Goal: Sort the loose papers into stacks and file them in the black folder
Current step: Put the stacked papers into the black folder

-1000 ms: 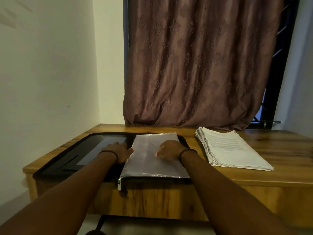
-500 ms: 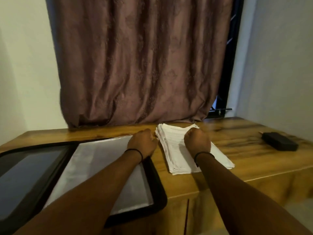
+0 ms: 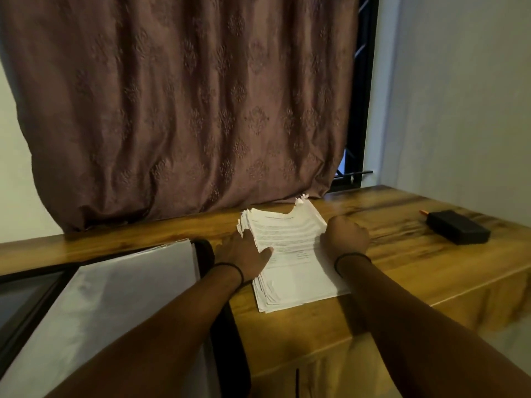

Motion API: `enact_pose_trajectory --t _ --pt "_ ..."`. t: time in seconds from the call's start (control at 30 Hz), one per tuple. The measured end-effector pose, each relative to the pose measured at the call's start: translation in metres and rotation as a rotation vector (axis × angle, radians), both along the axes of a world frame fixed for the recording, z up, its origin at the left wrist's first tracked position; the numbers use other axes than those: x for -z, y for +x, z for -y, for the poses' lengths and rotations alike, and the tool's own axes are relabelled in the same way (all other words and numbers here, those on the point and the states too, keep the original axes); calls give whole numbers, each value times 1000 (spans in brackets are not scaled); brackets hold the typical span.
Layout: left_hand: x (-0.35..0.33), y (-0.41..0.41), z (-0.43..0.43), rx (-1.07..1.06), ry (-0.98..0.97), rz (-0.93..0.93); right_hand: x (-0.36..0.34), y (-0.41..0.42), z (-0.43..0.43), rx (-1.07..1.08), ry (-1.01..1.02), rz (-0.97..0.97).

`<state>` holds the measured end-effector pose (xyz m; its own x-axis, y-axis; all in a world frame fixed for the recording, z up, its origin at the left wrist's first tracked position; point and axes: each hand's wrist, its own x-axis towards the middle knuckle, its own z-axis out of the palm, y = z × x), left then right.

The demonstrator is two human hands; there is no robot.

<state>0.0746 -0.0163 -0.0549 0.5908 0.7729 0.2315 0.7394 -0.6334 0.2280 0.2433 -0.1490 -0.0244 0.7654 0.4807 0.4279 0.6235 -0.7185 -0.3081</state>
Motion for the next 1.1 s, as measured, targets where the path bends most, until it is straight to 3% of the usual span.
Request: enact_pose_trajectory --t 0.1,0.2,0.37,0.6,0.7,0.83,0.97,1.1 --pt "-2 -1 3 1 28 38 -7 -1 2 -56 49 77" --pt "-7 -5 4 7 11 123 -18 -7 6 -154 232 60" --pt "-30 -20 2 22 -153 381 -51 -27 7 -209 409 192" --pt "-72 -70 4 305 -701 1099 -106 -77 -1 -290 724 262" --pt "-90 -97 -2 411 -809 1270 -123 -107 -16 -326 819 178" --pt "-110 -144 -17 364 -806 1451 -134 -151 -44 -461 866 -30" --pt "-118 -208 -35 290 -664 1501 -124 -196 -77 -778 944 -352" --pt "-125 -260 -35 286 -492 1563 -105 -234 -100 -941 986 -606"
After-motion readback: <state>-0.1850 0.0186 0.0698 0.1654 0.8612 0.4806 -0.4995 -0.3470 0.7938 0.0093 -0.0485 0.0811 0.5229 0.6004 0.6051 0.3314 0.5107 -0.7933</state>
